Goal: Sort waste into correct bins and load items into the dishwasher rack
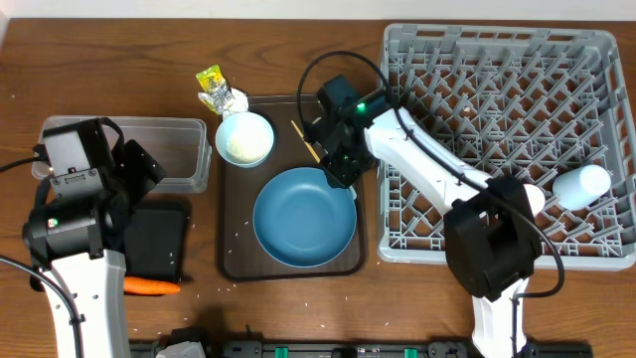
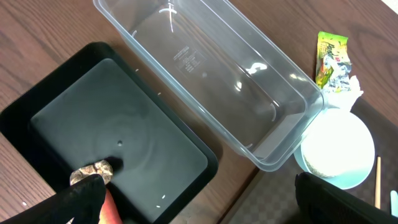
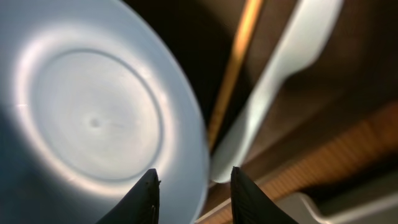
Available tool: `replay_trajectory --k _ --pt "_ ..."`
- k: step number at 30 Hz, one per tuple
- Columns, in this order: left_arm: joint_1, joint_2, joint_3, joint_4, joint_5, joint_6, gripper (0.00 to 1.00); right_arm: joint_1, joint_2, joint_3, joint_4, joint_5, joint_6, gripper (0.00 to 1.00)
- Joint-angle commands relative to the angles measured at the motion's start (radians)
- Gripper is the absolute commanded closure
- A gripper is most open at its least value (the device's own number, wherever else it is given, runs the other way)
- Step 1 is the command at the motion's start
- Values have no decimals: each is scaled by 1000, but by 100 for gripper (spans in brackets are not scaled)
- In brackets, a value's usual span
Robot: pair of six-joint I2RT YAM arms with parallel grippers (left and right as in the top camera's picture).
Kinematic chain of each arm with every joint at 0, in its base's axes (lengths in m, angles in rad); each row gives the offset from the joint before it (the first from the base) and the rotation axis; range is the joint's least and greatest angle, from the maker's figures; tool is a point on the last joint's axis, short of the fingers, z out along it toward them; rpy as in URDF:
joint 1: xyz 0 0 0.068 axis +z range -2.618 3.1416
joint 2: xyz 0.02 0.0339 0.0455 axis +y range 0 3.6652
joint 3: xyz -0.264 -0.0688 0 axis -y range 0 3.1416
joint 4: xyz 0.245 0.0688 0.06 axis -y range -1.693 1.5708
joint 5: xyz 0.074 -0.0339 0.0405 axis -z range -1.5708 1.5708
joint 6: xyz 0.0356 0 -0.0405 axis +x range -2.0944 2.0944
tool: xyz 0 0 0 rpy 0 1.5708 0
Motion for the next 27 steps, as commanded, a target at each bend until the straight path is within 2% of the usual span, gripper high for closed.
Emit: replay_trajectory --k 1,5,11,15,23,27 --pt "6 -13 12 -2 -2 -5 2 -11 24 3 -1 -123 -71 67" --pt "6 -13 12 -2 -2 -5 2 -11 48 2 3 -148 -87 72" --pt "6 -13 12 -2 -2 -5 2 -11 85 2 21 -129 -85 71" --pt "6 -13 12 -2 -2 -5 2 -12 110 2 29 -145 -85 76" --pt "6 -13 12 -2 -2 -5 2 -12 38 9 18 -187 -90 69" --pt "6 -13 12 -2 -2 -5 2 -24 -32 11 56 -113 -89 64"
